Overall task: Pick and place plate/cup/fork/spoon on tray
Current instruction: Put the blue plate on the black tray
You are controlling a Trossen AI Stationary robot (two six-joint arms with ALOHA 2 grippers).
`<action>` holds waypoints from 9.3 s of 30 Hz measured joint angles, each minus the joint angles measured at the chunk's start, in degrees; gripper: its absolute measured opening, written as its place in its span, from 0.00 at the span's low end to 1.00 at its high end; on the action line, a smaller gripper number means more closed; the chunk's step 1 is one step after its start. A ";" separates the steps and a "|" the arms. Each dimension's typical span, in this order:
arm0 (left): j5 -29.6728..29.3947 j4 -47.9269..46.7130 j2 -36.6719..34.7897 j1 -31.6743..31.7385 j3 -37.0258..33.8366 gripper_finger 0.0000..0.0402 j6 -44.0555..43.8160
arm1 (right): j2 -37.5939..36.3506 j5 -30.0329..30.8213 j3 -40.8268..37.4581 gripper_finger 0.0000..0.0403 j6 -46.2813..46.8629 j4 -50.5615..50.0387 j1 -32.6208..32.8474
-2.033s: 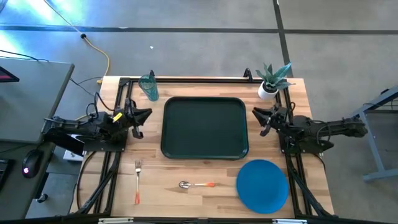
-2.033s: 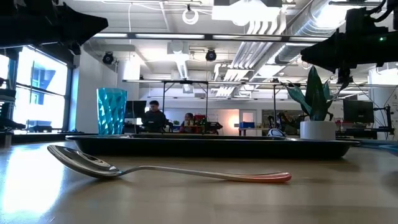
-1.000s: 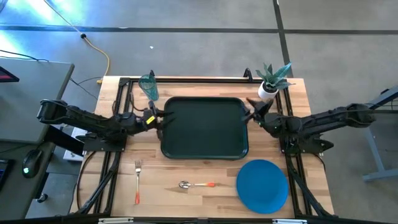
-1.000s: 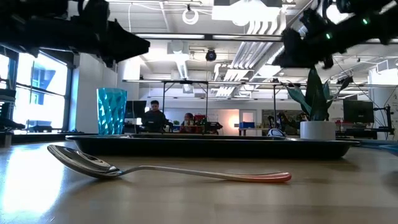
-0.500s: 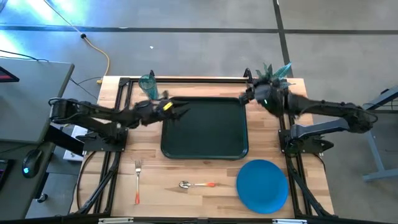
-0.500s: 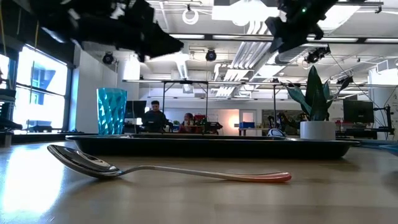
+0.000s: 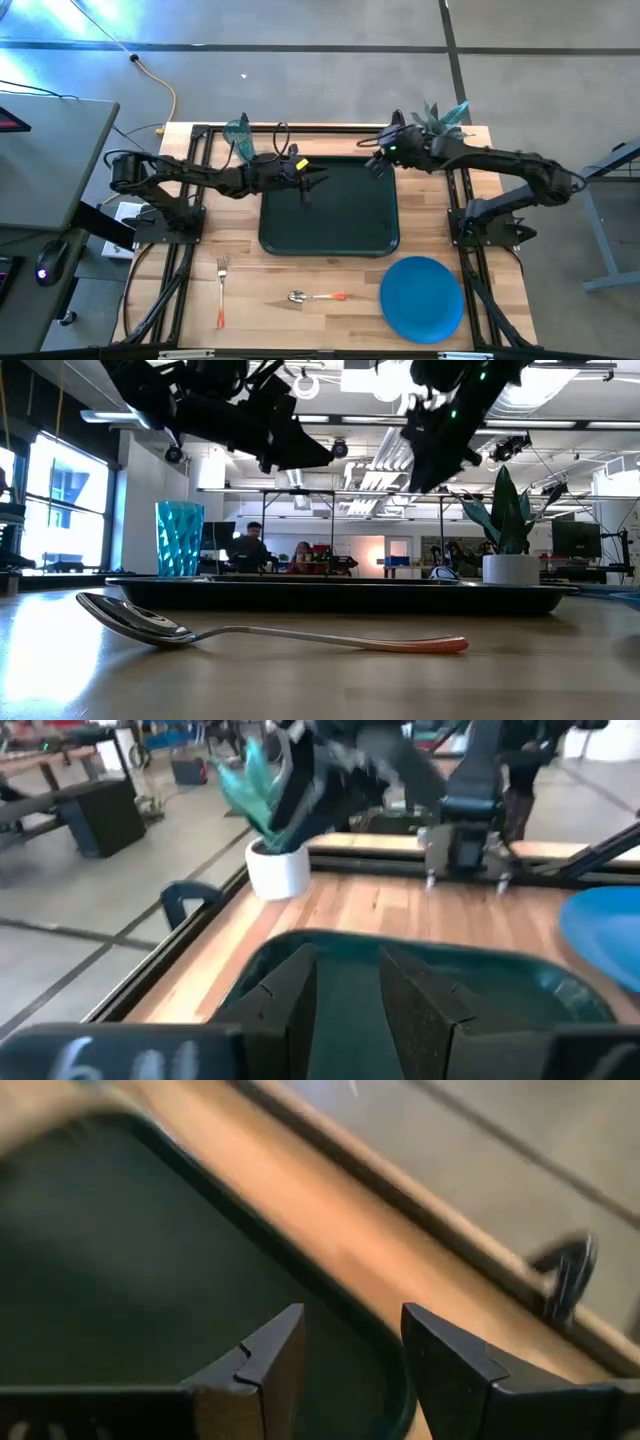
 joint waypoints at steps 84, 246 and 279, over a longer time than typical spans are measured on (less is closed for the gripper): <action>-8.12 -19.53 52.55 -30.19 56.27 0.27 -44.25 | -3.53 -9.04 -16.60 0.40 67.03 -25.38 60.82; -5.83 -53.42 37.78 -25.70 61.23 0.02 -31.91 | 6.28 35.55 1.56 0.40 98.51 -48.28 92.92; -9.67 -24.78 6.70 -6.58 3.97 0.02 -46.35 | 6.67 35.87 0.78 0.40 91.07 -46.31 78.12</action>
